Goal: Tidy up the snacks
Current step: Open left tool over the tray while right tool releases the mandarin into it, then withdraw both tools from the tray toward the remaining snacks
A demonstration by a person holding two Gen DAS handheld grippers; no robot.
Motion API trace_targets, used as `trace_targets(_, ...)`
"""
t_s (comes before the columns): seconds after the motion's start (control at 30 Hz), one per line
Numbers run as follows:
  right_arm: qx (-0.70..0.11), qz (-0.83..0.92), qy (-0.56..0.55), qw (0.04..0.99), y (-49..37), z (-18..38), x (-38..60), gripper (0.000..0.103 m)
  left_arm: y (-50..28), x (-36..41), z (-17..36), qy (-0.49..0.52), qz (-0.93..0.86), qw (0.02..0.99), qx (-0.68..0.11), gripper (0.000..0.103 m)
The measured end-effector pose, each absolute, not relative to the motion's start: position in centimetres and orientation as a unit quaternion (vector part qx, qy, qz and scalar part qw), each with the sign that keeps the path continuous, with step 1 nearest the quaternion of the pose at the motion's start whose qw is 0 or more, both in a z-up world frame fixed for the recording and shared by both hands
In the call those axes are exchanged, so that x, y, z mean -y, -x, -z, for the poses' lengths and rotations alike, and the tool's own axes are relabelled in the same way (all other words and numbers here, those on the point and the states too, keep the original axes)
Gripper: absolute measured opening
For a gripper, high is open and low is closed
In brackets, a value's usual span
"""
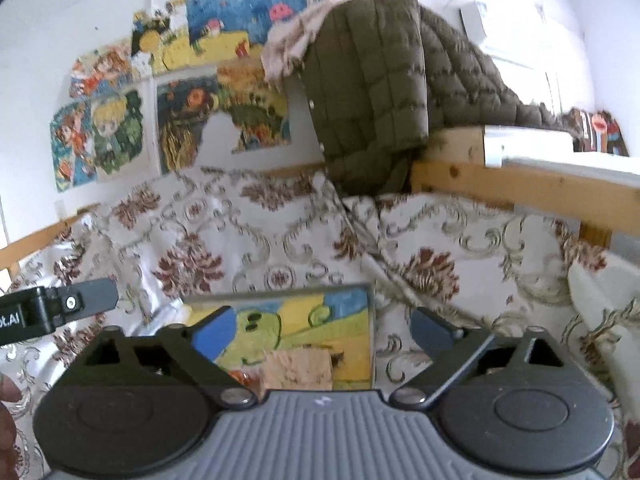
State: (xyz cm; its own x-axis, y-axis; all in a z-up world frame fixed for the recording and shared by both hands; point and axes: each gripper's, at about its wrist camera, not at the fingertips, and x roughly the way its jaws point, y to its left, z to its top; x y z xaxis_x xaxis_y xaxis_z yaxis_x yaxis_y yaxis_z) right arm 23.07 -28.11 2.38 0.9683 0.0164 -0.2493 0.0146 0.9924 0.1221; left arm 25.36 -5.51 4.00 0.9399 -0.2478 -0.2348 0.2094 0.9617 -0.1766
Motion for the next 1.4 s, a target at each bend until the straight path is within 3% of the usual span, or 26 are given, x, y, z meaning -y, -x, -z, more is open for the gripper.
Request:
trace_targets(0.63, -0.088, -0.010, -0.044, 0.995, -14.7, -3.9, 27.4, 0.103, -16.3, 3.4, -3.9, 0.038, 0.071, 0.988, -0.135, 0.102)
trace_targets(1.4, -0.158, -0.025, 0.003, 0.987, -6.0, -1.9, 24.3, 0.103, -8.8, 0.6, -1.0, 0.040, 0.043, 0.973, -0.222, 0.102)
